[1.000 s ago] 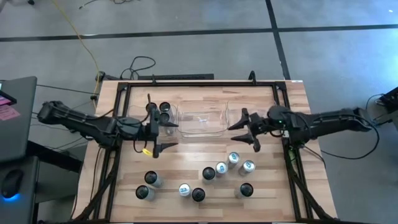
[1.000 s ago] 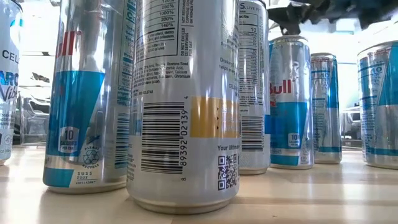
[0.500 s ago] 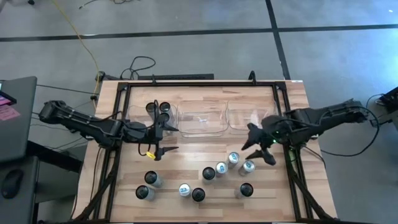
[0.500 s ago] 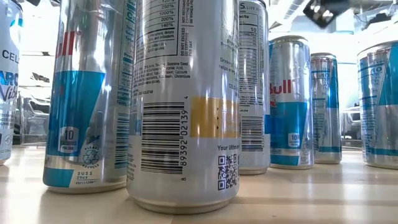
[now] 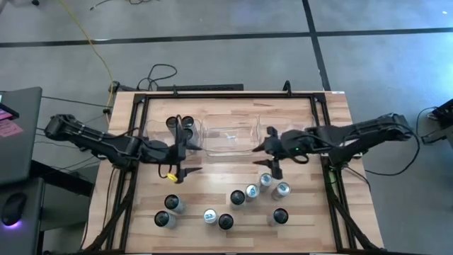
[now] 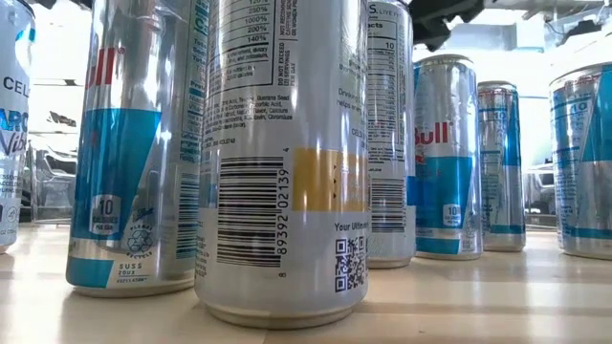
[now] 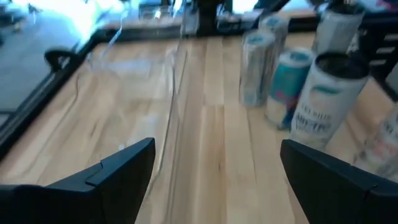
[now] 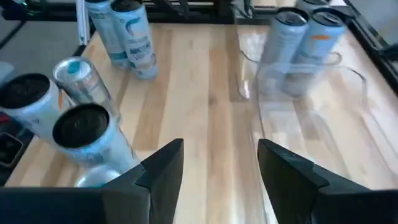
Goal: Sort soda cans
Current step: Put the blue soda can into the center transparent bin
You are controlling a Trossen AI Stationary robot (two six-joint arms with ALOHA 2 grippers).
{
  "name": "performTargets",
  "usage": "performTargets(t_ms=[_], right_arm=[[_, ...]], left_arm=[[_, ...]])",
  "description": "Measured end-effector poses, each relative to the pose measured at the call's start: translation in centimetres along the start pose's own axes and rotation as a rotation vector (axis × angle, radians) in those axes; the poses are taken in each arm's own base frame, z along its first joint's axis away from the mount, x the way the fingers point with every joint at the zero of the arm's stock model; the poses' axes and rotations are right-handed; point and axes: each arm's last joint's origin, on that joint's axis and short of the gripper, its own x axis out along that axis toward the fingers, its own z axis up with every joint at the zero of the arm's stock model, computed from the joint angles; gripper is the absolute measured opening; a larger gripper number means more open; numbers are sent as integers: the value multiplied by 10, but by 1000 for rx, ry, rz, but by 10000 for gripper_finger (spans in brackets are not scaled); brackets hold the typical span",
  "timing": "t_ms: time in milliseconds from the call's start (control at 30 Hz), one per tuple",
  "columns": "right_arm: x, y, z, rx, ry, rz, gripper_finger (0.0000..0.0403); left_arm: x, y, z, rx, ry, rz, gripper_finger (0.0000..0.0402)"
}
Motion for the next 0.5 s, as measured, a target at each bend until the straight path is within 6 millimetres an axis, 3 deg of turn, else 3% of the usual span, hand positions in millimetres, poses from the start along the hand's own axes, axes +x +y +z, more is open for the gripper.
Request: performTargets(t_ms=[233, 500], right_arm=[[17, 6, 7, -20, 142, 11, 229], [42, 37, 22, -224, 190, 136, 229]], left_arm=[[-4, -5, -12, -36, 102, 79, 343], [-8, -16, -8, -19, 59, 29, 343]])
